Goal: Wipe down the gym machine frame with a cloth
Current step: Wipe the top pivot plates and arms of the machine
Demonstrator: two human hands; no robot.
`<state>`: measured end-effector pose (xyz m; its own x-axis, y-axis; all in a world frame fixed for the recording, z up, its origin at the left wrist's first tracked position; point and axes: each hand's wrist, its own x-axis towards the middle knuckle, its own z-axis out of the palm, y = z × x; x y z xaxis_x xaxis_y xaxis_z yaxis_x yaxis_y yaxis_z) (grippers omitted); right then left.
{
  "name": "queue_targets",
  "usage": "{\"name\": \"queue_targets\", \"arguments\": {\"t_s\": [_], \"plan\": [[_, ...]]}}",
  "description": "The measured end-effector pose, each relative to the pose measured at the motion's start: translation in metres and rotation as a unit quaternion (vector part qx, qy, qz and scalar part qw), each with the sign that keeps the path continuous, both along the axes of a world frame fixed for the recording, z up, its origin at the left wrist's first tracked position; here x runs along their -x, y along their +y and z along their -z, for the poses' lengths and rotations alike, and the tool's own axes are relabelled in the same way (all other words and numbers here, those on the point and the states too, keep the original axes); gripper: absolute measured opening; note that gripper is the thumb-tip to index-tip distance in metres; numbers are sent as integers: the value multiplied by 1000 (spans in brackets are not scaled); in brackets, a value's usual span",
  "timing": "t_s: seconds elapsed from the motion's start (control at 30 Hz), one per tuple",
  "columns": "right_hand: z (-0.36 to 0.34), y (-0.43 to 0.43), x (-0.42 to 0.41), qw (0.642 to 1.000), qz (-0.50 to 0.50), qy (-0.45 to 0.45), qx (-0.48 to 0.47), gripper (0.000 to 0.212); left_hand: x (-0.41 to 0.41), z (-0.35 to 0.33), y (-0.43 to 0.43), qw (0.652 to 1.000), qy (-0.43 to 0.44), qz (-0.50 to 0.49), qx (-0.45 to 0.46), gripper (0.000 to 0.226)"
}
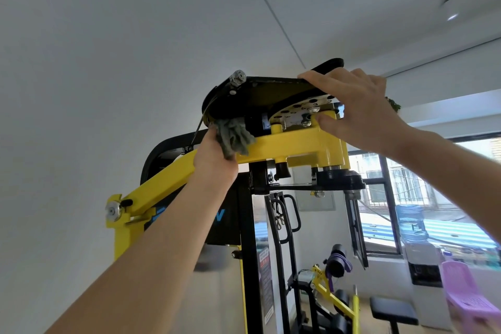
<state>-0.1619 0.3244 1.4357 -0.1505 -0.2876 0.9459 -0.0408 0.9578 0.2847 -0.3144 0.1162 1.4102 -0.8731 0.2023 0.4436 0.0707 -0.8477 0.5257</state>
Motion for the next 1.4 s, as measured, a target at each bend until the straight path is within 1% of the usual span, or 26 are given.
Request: {"name": "queue_targets", "arguments": {"t_s": [0.03, 0.07, 0.1, 0.13, 0.17, 0.2, 0.27, 0.33, 0.43, 0.5, 0.6, 0.67, 0.73, 0.77, 0.8, 0.87, 0.9, 0.93, 1.03, 1.13, 1.2, 1.27, 1.4], "plan": [[0, 0, 0, 1000, 0, 2, 1, 70, -1, 1, 6, 1000, -15, -8, 1, 45], [1, 0, 0, 1000, -2, 3, 2, 69, -5, 5, 9, 1000, -9, -12, -1, 47], [1, -1, 0, 1000, -4, 4, 3, 68, -15, 5, 14, 1000, 1, 10, -7, 42], [1, -1, 0, 1000, -6, 6, 3, 67, -25, 2, 18, 999, 28, 15, 3, 32], [1, -1, 0, 1000, -8, 7, 3, 67, -37, 3, 19, 999, 28, 43, 1, 27], [1, -1, 0, 1000, -9, 6, 3, 67, -45, -3, 22, 998, 2, 68, -20, 28], [1, -2, -2, 1000, -11, 2, 6, 68, -55, -8, 29, 995, -2, 86, -42, 34], [1, -2, -3, 1000, -15, -2, 10, 69, -67, -9, 34, 994, 15, 96, -46, 35], [1, -2, -5, 1000, -20, -2, 13, 67, -79, -8, 40, 991, 72, 107, -37, 33], [1, -4, -5, 1000, -17, -5, 11, 64, -83, -7, 43, 990, 116, 81, -14, 30], [2, -6, -8, 999, -23, -15, 20, 65, -83, -5, 44, 985, 172, 15, 29, 27], [3, -7, -10, 999, -34, -28, 31, 68, -78, -3, 43, 978, 183, -57, 78, 31], [3, -9, -12, 997, -46, -36, 42, 64, -75, 0, 40, 970, 187, -100, 116, 32], [4, -10, -12, 998, -41, -36, 43, 63, -74, 1, 38, 969, 186, -102, 124, 32], [5, -12, -12, 998, -25, -34, 39, 69, -74, 2, 37, 969, 187, -96, 126, 32], [9, -15, -10, 999, 20, -26, 27, 90, -79, 3, 35, 968, 203, -76, 128, 30], [11, -17, -8, 999, 34, -18, 25, 95, -82, 3, 36, 966, 214, -70, 127, 27], [12, -17, -6, 999, 37, -7, 29, 94, -85, 2, 36, 964, 224, -67, 124, 23], [10, -18, -1, 998, 38, 31, 36, 83, -90, 1, 34, 958, 241, -80, 133, 15], [9, -20, 4, 997, 32, 64, 42, 73, -88, 3, 27, 937, 270, -124, 184, 16], [9, -21, 7, 995, 38, 82, 47, 71, -86, 6, 24, 927, 283, -129, 208, 19], [11, -24, 10, 993, 49, 98, 50, 71, -85, 8, 25, 927, 285, -115, 213, 19], [11, -24, 13, 991, 56, 109, 46, 72, -80, 6, 25, 935, 286, -96, 187, 11]]}}
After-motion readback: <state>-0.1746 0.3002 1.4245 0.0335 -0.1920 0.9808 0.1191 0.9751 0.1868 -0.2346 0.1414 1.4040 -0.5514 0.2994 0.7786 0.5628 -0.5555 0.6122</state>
